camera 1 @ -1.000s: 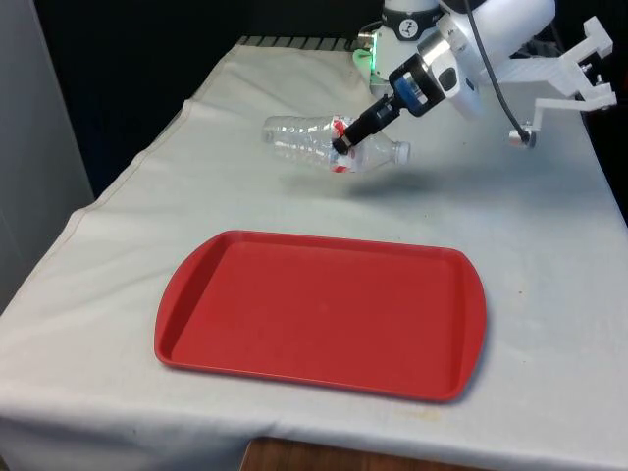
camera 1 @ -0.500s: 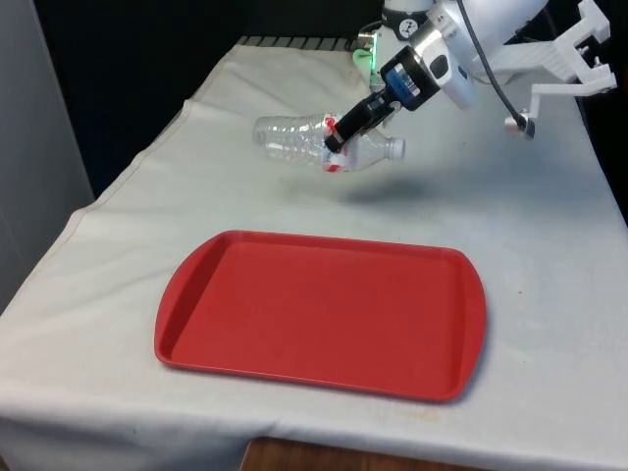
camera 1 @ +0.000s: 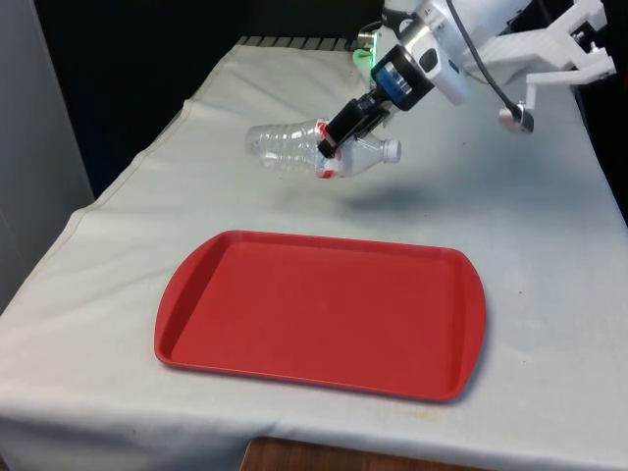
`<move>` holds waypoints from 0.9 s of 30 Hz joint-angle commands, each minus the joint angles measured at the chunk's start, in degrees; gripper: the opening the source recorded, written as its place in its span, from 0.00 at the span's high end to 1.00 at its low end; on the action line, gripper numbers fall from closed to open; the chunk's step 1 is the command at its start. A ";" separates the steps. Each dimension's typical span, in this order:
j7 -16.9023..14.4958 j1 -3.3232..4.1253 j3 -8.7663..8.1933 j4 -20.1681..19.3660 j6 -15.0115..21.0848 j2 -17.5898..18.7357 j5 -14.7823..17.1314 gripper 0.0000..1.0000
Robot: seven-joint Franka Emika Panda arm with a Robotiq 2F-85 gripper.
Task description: Place the bottle upright on the tray.
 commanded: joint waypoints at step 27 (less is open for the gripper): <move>-0.92 -0.23 -0.57 5.10 0.46 -1.38 2.18 0.84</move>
